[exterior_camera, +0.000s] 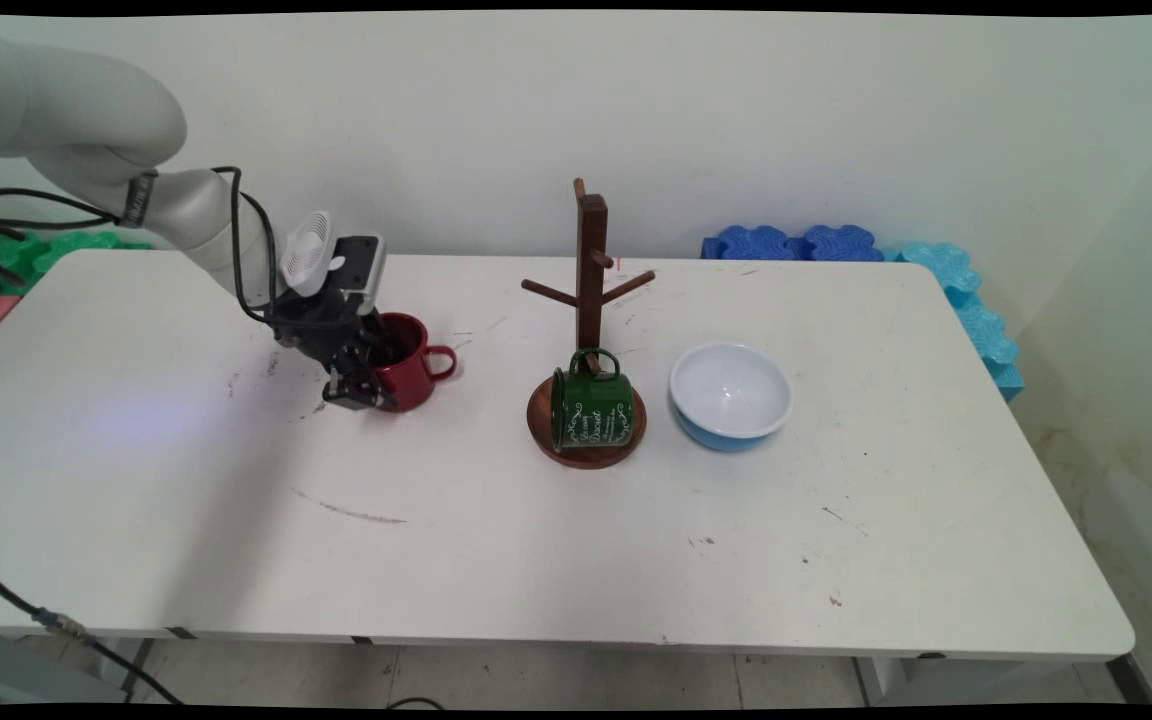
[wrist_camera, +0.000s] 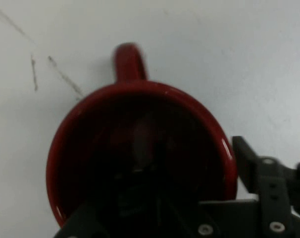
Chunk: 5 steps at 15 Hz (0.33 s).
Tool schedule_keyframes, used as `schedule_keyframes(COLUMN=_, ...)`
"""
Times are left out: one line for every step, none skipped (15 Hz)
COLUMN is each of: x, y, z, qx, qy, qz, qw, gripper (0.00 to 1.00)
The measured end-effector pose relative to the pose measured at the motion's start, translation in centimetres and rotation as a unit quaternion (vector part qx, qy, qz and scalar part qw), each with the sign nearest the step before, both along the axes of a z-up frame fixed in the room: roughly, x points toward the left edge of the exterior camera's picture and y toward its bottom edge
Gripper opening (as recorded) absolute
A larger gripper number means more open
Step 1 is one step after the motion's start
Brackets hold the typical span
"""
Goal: Place the picked object on the table
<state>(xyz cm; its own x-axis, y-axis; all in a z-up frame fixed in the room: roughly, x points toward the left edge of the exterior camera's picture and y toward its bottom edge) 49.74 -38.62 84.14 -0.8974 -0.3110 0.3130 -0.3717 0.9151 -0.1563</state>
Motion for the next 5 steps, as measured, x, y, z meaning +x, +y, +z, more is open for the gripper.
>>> schedule_keyframes(x=-0.08, y=-0.10, z=-0.12, qx=-0.001, qy=-0.001, qz=-0.003, qw=1.0000, gripper=1.00)
schedule_keyframes(x=-0.13, y=-0.14, z=-0.19, qx=-0.002, qy=-0.002, qz=-0.005, qw=1.0000, gripper=1.00)
schedule_keyframes(x=-0.12, y=-0.13, z=-0.22, qx=-0.003, qy=-0.002, qz=-0.006, qw=1.0000, gripper=1.00)
schedule_keyframes(x=-0.15, y=-0.17, z=-0.25, qx=-0.005, qy=-0.002, qz=-0.007, qw=1.0000, gripper=1.00)
schedule_keyframes(x=-0.18, y=-0.20, z=-0.22, qx=-0.007, qy=-0.003, qz=-0.007, qw=0.9999, gripper=1.00)
